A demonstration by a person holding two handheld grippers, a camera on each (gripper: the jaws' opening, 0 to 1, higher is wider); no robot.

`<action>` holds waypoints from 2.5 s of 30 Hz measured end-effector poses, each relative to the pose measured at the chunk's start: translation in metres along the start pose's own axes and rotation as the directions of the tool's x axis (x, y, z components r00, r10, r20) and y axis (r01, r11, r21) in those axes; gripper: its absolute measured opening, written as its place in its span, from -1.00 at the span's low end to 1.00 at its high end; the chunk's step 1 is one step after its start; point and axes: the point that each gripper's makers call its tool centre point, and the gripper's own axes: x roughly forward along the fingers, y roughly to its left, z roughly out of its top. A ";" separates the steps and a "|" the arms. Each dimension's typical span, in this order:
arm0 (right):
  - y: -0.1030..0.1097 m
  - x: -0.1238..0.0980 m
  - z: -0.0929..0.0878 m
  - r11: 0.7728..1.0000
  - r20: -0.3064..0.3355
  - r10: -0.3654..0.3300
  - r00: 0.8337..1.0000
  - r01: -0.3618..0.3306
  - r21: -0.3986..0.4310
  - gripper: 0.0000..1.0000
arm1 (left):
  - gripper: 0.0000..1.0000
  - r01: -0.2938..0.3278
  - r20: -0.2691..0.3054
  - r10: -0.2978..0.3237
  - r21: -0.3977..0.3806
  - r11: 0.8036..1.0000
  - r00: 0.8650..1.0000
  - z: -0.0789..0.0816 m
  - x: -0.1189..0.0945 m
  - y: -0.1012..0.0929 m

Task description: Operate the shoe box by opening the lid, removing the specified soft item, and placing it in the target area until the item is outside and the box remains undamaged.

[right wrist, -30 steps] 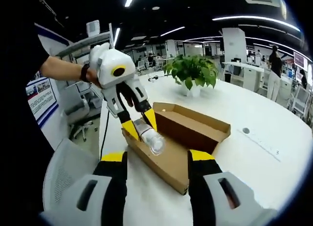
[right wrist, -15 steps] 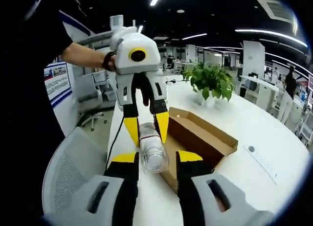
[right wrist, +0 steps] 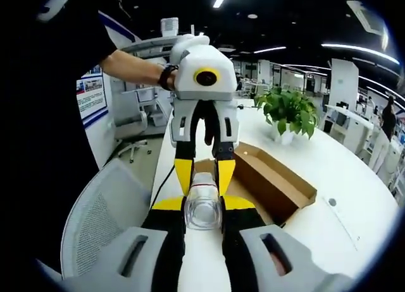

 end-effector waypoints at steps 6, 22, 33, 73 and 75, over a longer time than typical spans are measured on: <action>-0.001 -0.002 -0.005 1.000 -0.015 -0.008 1.000 0.008 0.023 -0.64 | -0.60 -0.008 -0.002 0.008 -0.002 1.000 1.000 0.000 0.003 -0.001; -0.011 -0.032 -0.028 0.995 -0.068 -0.059 0.996 0.064 0.080 -0.64 | -0.33 -0.142 0.083 0.152 -0.113 0.983 0.985 -0.001 -0.012 0.011; -0.020 -0.071 -0.063 0.986 -0.155 -0.115 0.981 0.132 0.104 -0.64 | -0.08 -0.304 0.138 0.361 -0.320 0.897 0.922 -0.030 -0.027 0.020; -0.187 -0.150 -0.139 0.992 -0.617 -0.127 0.777 0.085 -0.096 -0.64 | -0.14 -0.439 0.061 0.585 -0.600 0.669 0.809 -0.095 -0.044 -0.047; -0.195 -0.149 -0.143 0.992 -0.637 -0.125 0.760 0.075 -0.106 -0.64 | -0.14 -0.447 0.052 0.595 -0.608 0.656 0.802 -0.099 -0.045 -0.052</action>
